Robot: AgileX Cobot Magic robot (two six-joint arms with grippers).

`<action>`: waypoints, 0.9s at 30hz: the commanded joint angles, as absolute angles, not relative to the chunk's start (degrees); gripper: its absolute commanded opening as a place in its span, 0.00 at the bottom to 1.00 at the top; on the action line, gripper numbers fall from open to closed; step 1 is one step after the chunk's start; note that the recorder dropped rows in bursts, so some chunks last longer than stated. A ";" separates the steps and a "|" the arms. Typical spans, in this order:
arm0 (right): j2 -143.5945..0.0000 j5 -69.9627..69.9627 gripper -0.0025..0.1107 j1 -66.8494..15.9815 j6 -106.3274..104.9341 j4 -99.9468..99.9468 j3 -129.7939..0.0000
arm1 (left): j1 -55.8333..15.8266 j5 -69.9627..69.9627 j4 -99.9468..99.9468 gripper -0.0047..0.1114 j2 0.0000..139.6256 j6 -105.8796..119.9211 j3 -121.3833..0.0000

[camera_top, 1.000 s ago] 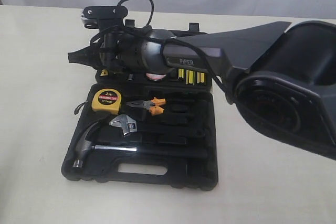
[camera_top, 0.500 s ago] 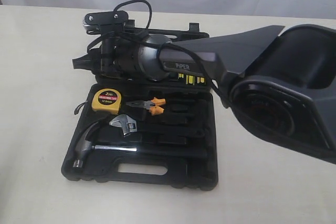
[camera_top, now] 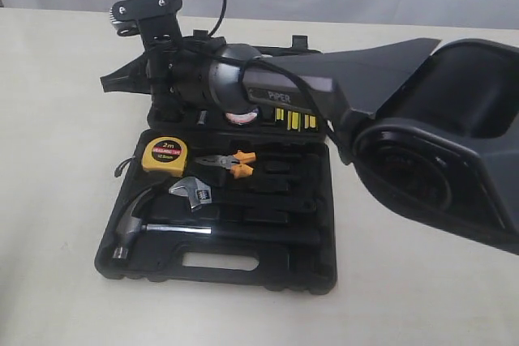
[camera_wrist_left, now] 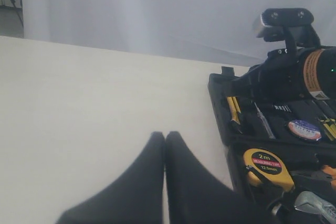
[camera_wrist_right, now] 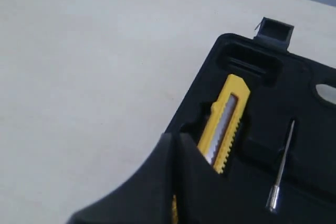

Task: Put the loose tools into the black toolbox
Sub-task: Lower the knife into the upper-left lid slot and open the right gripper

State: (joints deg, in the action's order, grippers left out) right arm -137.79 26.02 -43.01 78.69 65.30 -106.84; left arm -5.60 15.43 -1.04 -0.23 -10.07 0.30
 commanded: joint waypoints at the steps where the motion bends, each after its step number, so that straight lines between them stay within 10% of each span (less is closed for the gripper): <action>1: -139.83 26.32 0.02 -42.05 81.26 67.32 -107.21 | -5.93 15.48 -0.89 0.04 0.00 -10.05 0.00; 27: -147.94 26.41 0.02 -42.37 78.72 66.11 -109.16 | -5.93 15.48 -1.18 0.04 0.00 -10.05 0.00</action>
